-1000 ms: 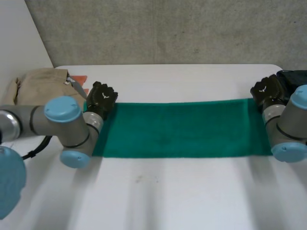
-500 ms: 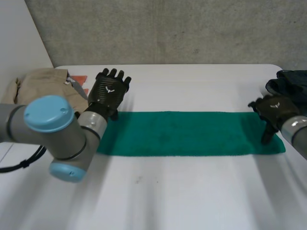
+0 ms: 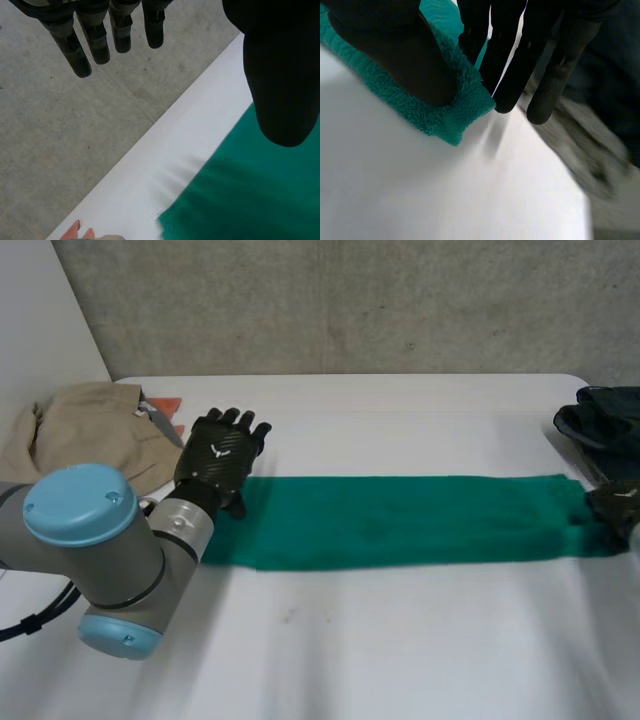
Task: Fold the laundry.
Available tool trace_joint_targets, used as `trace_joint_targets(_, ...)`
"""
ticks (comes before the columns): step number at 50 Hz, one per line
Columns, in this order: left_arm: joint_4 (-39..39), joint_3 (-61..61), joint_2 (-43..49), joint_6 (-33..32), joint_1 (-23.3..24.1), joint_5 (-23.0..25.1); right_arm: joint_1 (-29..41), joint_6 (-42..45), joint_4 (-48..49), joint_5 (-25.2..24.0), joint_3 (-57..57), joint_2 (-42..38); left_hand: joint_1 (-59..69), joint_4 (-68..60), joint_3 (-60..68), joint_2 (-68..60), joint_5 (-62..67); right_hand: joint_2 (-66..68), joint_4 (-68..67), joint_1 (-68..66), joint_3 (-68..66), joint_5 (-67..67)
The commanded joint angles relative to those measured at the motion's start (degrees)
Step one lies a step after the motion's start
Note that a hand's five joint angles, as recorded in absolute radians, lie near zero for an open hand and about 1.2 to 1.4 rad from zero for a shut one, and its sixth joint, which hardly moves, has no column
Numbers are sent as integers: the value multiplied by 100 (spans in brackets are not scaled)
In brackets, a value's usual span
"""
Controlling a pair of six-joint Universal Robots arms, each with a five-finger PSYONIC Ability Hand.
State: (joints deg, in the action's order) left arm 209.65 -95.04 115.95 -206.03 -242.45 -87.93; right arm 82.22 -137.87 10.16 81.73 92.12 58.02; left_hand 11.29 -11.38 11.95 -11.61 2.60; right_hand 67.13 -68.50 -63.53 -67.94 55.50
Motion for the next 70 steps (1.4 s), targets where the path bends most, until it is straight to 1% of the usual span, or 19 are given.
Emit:
trace_joint_targets(1, -3, -128, -266, 1, -31, 4, -716, 1401, 363, 317, 175, 306, -129, 138, -195, 161, -260, 1287, -1150, -1647, -1206, 1450)
trace_joint_targets(5, -21, -234, -441, 1, -145, -4, -664, 1833, 644, 440, 166, 411, -129, 138, -195, 161, -260, 1287, -1150, -1647, -1206, 1450)
trace_joint_targets(10, -56, -400, -783, 10, -320, 4, 703, 1825, 1065, 405, 8, 921, -129, 138, -195, 161, -260, 1287, -1150, -1647, -1206, 1450)
trace_joint_targets(13, -65, -453, -907, 19, -391, 39, 1356, 1825, 1312, 387, -80, 948, -129, 138, -195, 161, -260, 1287, -1150, -1647, -1206, 1450)
trace_joint_targets(16, -74, -550, -1065, 115, -496, 145, 2357, 1842, 1690, 239, -194, 852, -129, 138, -195, 161, -260, 1287, -1150, -1647, -1206, 1450)
trace_joint_targets(22, -74, -735, -1268, 282, -532, 224, 4176, 1886, 2025, -788, -484, -8, -129, 138, -195, 161, -260, 1287, -1150, -1647, -1206, 1450)
trace_joint_targets(26, -74, -787, -1277, 309, -532, 224, 4810, 1868, 2051, -1193, -738, -666, -129, 138, -195, 161, -260, 1287, -1150, -1647, -1206, 1450)
trace_joint_targets(30, -74, -805, -1224, 309, -532, 233, 5110, 1895, 2008, -1230, -976, -1151, -129, 138, -195, 161, -260, 1287, -1150, -1647, -1206, 1450)
trace_joint_targets(33, -74, -805, -1207, 309, -514, 233, 5128, 1851, 1990, -1203, -951, -1179, -129, 138, -195, 161, -260, 1287, -1150, -1647, -1206, 1450)
trace_joint_targets(36, -74, -779, -1198, 309, -488, 242, 5058, 1799, 1990, -1195, -801, -1048, -129, 138, -195, 161, -260, -1523, 1661, 1163, 1605, -1361)
trace_joint_targets(37, -74, -770, -1198, 309, -479, 242, 5075, 1642, 1998, -1151, -662, -890, -129, 138, -195, 161, -260, -3131, 3269, 2771, 3213, -2969)
trace_joint_targets(39, -65, -718, -1189, 300, -470, 242, 4997, 1325, 1990, -1037, -512, -609, -129, 138, -195, 161, -260, -5255, 5393, 4895, 5337, -5093)
trace_joint_targets(40, -65, -700, -1198, 300, -470, 242, 4901, 1097, 1981, -958, -433, -390, -129, 138, -195, 161, -260, -5713, 5850, 5353, 5794, -5550)
trace_joint_targets(45, -39, -498, -1136, 300, -304, 233, 3743, -947, 1369, -343, 42, 875, -129, 138, -195, 161, -260, -5713, 5850, 5353, 5794, -5550)
trace_joint_targets(49, -21, -323, -979, 282, 21, 233, 3240, -1855, 324, -377, 78, 948, -129, 138, -195, 161, -260, -5713, 5850, 5353, 5794, -5550)
trace_joint_targets(55, -21, -94, -600, 291, 329, 215, 2852, -1569, -471, -369, 262, 747, -129, 138, -195, 161, -260, -5713, 5850, 5353, 5794, -5550)
trace_joint_targets(61, -12, 134, -294, 300, 689, 242, 2632, -831, -436, -237, 464, 474, -129, 138, -195, 161, -260, -5606, 5744, 5246, 5688, -5444)
trace_joint_targets(64, -47, 372, 49, 317, 926, 303, 2615, -830, -296, -237, 535, 491, -91, 100, -157, 123, -222, -4982, 5119, 4622, 5063, -4819)
trace_joint_targets(70, -83, 1057, 788, 598, 1340, 426, 2624, -830, 100, -219, 798, 509, -41, 49, -106, 73, -171, -5300, 5437, 4940, 5382, -5137)
